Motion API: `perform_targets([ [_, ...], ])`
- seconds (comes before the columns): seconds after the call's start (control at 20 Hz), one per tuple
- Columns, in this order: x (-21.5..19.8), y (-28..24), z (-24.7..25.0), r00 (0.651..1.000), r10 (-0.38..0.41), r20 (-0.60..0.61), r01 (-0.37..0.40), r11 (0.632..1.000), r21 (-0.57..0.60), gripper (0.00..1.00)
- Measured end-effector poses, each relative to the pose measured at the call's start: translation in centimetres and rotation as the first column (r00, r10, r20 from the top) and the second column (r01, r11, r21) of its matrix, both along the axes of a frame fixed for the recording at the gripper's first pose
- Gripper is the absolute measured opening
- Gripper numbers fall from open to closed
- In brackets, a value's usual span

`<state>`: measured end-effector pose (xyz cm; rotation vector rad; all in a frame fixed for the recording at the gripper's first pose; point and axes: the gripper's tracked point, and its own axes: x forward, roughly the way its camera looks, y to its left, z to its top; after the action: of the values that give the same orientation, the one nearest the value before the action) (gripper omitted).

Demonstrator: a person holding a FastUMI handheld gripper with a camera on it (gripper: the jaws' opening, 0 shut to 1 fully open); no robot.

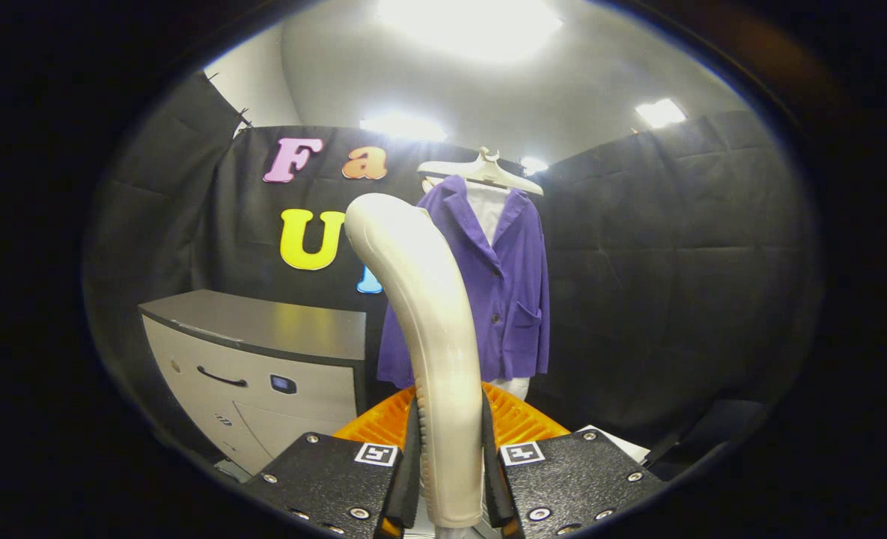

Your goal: Iron the clothes twice with a garment steamer, once on the left side and once on the right side.

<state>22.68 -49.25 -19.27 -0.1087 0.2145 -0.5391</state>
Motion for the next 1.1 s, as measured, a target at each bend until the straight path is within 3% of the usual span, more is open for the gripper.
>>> perform_targets([
  [0.2,0.8,2.6,0.2,0.997,0.070,0.030,-0.072,0.997,0.040,0.35],
  [0.45,1.1,3.6,0.4,0.993,0.107,0.043,-0.109,0.992,0.055,0.35],
  [1.1,0.8,3.6,0.2,0.995,0.090,0.035,-0.092,0.994,0.063,0.35],
])
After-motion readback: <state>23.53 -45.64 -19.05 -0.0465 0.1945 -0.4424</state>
